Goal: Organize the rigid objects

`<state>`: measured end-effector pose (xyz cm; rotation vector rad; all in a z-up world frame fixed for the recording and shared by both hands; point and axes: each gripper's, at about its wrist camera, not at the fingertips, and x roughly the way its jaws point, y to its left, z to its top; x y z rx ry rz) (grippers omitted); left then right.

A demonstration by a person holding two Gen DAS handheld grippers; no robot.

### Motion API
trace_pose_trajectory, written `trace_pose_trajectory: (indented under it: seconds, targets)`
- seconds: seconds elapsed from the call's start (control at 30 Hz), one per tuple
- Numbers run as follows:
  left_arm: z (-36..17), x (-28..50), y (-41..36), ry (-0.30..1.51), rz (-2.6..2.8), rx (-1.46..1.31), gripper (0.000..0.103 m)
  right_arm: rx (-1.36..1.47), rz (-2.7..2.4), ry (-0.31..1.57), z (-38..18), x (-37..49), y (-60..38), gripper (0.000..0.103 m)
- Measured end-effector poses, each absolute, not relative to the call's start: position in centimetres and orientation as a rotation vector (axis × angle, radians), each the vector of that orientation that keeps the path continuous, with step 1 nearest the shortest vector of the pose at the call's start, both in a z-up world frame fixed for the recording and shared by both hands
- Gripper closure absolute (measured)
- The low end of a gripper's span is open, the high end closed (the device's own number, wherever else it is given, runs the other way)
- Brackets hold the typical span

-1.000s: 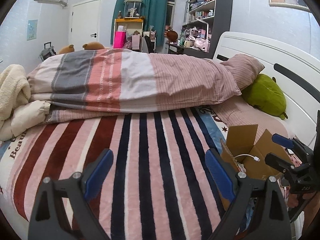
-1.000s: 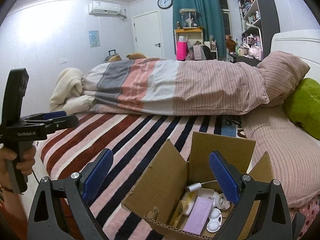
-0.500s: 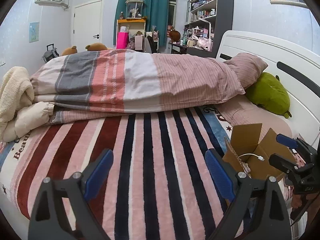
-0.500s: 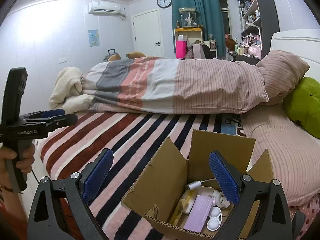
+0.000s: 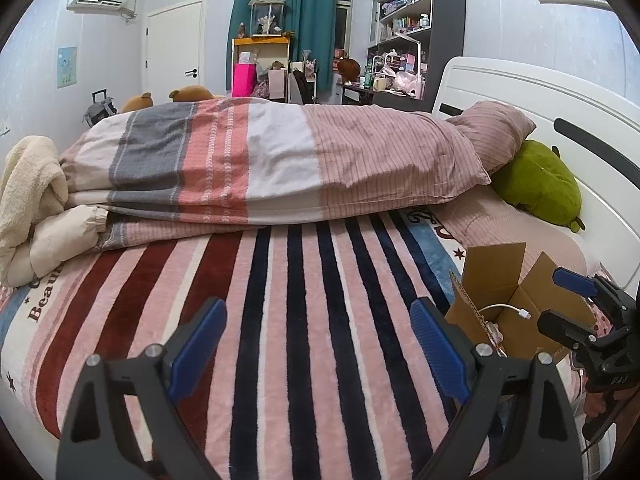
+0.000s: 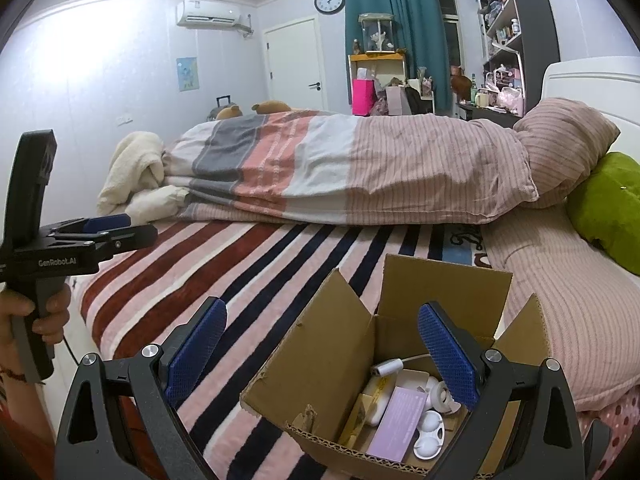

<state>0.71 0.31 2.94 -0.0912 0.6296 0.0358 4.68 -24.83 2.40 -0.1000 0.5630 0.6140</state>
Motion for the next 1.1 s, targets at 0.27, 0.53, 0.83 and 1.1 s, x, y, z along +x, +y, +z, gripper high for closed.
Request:
trace_pose_trajectory:
  seconds: [0.27,0.53,0.83,1.1]
  targets:
    - [2.73,0.79,0.45,0.634,0.026,-0.082,0.011,-0.101,0.612,0.566,1.90,4.79,-25.09,0.007]
    - [2.71,0.95,0.37,0.635,0.030,-0.074,0.011,-0.101,0.609,0.566,1.64,4.55,-25.13,0.007]
    - [2.69,0.98,0.42,0.636,0.030,-0.072,0.011,-0.097,0.604,0.568,1.73,4.58,-24.99,0.007]
    - [2.73,1.03,0.33,0.636,0.028,-0.072,0.011,-0.098,0.607,0.569,1.77,4.69,-25.04,0.007]
